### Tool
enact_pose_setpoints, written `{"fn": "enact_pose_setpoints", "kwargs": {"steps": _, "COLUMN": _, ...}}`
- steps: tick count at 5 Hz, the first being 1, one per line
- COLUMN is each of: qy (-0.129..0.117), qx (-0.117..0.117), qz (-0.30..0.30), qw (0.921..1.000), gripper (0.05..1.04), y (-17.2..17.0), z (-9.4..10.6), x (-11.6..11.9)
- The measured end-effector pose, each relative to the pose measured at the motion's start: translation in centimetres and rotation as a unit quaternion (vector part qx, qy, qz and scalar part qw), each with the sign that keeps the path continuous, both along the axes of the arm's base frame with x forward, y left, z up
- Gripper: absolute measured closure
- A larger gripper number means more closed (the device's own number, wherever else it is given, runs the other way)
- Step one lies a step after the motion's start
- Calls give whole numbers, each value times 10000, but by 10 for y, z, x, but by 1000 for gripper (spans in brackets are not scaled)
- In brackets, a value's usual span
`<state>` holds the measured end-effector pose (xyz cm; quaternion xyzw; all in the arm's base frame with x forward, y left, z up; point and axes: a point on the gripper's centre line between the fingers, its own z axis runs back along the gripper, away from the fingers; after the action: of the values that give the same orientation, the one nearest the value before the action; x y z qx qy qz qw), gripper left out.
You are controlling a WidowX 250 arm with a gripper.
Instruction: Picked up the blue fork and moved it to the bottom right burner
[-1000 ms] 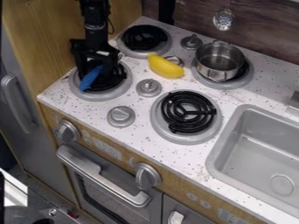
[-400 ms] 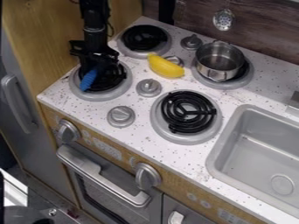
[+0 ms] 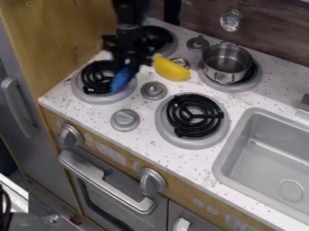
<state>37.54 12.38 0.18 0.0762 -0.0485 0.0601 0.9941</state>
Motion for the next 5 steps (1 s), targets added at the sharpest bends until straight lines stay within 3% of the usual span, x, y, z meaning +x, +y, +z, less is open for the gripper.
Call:
{"fn": "enact_pose_setpoints", "kwargs": {"steps": 2, "qy": 422, "qx": -62, "qz": -408, "qw": 9983, "gripper": 712, "y": -82, "z": -16, "x": -22}}
{"fn": "enact_pose_setpoints", "kwargs": {"steps": 3, "qy": 480, "qx": -56, "qz": -604, "qw": 9970, "gripper": 712, "y": -104, "z": -24, "x": -30}}
{"fn": "enact_pose_setpoints", "kwargs": {"steps": 4, "qy": 416, "qx": -16, "qz": -819, "qw": 9958, "gripper": 714, "y": -126, "z": -25, "x": -21}}
{"fn": "enact_pose_setpoints", "kwargs": {"steps": 5, "qy": 665, "qx": -78, "qz": -785, "qw": 9947, "gripper": 716, "y": -134, "z": -45, "x": -14}}
